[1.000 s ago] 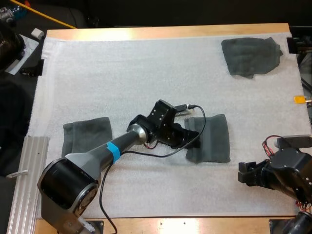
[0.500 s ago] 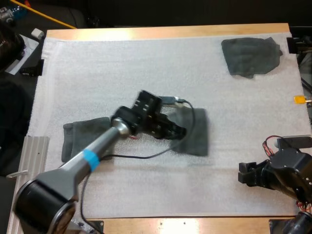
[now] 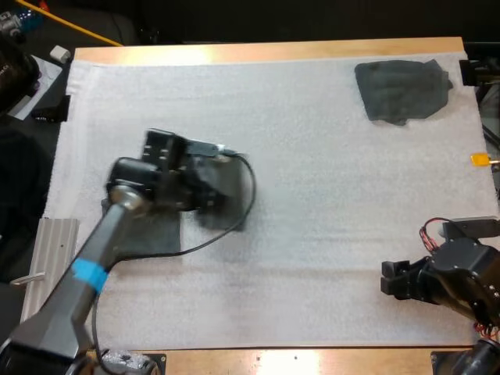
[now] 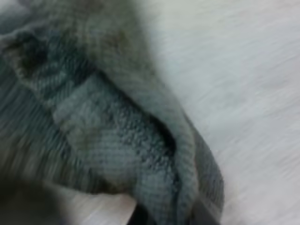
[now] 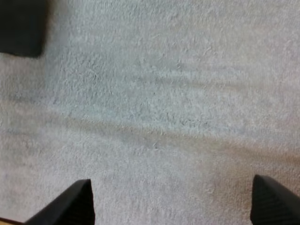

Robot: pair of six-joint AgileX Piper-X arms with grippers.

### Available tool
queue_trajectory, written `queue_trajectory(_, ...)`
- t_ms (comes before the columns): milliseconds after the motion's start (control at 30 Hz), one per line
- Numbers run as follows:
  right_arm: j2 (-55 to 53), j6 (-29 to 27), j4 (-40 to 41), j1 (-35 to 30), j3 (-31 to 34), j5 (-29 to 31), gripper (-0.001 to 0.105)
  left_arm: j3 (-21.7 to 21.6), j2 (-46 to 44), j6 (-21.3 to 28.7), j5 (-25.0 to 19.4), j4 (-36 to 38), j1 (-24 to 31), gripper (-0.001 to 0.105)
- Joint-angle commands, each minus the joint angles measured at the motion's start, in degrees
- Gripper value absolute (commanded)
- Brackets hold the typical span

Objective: Pick towel from pile, fold and stack

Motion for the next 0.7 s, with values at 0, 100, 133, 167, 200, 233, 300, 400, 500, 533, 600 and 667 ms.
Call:
queue_trajectory(0, -0.37, -0.41, 0.24, 0.03, -0.35, 0.38, 0.067, -0.54, -2.55, 5.05, -5.51, 8.42, 4.48, 0.0)
queue_trajectory(100, -0.37, -0.4, 0.22, 0.01, -0.32, 0.24, 0.067, -0.71, -3.72, 7.54, -7.93, 10.96, 8.39, 0.0)
queue_trajectory(133, -0.37, -0.42, 0.22, -0.02, -0.34, 0.21, 0.067, -0.76, -3.95, 8.21, -8.41, 11.45, 9.56, 0.0)
queue_trajectory(167, -0.39, -0.43, 0.2, -0.03, -0.37, 0.18, 0.067, -0.79, -4.07, 8.8, -8.74, 11.92, 10.68, 0.0)
queue_trajectory(200, -0.37, -0.41, 0.22, 0.0, -0.35, 0.17, 0.067, -0.86, -4.1, 9.27, -8.99, 12.22, 11.69, 0.0)
queue_trajectory(233, -0.32, -0.4, 0.19, 0.01, -0.33, 0.14, 0.067, -0.9, -4.06, 9.64, -9.15, 12.38, 12.65, 0.0)
queue_trajectory(300, -0.38, -0.37, 0.16, -0.02, -0.37, 0.13, 0.067, -1.08, -3.88, 10.28, -9.32, 12.73, 14.32, 0.0)
queue_trajectory(400, -0.19, -0.2, 0.15, 0.09, -0.25, 0.11, 0.067, -0.81, -3.38, 10.26, -9.7, 12.55, 14.36, 0.0)
queue_trajectory(500, -0.21, -0.1, 0.3, 0.13, -0.2, -0.12, 0.067, -0.75, -2.01, 10.37, -11.49, 12.57, 14.18, 0.0)
queue_trajectory(533, -0.21, -0.21, 0.22, 0.07, -0.29, -0.05, 0.067, -0.72, -1.44, 10.51, -12.09, 12.63, 14.14, 0.0)
queue_trajectory(600, -0.24, -0.11, 0.18, 0.19, -0.28, -0.2, 0.067, -0.71, -0.5, 10.59, -12.88, 12.71, 14.12, 0.0)
queue_trajectory(667, -0.23, -0.17, 0.37, 0.12, -0.28, -0.12, 0.067, -0.68, 0.6, 10.84, -13.76, 12.74, 14.26, 0.0)
